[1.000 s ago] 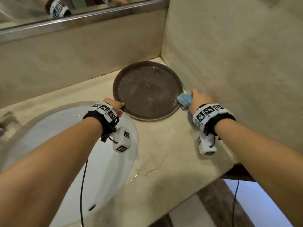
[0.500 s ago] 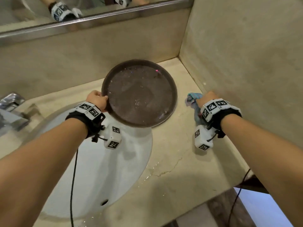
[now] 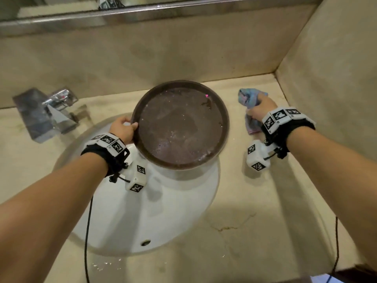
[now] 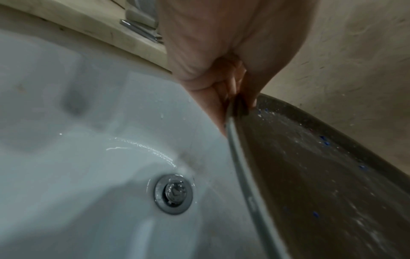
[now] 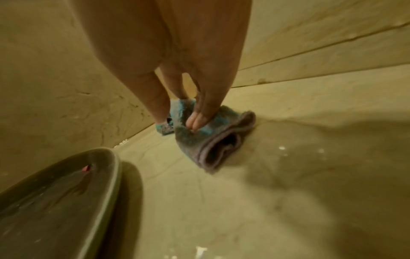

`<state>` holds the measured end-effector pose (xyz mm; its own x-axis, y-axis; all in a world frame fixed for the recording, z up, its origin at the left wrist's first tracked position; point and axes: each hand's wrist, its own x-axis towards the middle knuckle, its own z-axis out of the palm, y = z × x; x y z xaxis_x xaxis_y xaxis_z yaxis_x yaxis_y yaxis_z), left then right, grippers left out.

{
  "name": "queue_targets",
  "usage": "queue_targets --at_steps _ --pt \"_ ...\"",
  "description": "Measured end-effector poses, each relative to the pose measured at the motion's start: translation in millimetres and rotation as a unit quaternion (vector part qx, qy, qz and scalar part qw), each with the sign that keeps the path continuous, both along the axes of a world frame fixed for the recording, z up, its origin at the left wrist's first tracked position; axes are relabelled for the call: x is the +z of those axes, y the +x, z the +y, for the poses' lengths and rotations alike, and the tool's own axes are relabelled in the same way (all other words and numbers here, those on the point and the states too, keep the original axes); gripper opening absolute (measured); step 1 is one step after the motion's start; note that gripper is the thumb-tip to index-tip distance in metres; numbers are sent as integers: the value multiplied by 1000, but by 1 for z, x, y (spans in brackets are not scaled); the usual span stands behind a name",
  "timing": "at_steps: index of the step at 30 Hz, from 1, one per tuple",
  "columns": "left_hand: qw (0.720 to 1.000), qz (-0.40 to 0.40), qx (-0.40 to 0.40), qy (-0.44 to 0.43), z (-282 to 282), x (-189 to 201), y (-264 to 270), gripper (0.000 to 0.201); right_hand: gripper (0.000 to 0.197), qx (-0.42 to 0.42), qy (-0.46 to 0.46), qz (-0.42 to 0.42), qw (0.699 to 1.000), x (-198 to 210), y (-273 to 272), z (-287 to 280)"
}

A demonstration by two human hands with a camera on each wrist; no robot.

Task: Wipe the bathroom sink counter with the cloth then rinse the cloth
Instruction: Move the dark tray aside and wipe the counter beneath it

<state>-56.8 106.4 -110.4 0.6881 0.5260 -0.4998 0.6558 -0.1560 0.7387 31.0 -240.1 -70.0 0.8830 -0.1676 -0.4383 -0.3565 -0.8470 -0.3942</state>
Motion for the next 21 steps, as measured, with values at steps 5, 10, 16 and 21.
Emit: queue_targets --at_steps 5,10,16,21 --pt "1000 5 -5 0 2 -5 5 17 45 61 110 -57 990 -11 11 28" --pt "1000 4 -11 19 -6 5 6 8 44 105 120 -42 986 -21 17 44" --pt "999 1 -36 36 -12 9 10 5 48 129 -30 -30 991 -20 39 23" --pt "999 -1 -39 34 -19 11 15 3 59 77 -176 4 981 -11 41 -30"
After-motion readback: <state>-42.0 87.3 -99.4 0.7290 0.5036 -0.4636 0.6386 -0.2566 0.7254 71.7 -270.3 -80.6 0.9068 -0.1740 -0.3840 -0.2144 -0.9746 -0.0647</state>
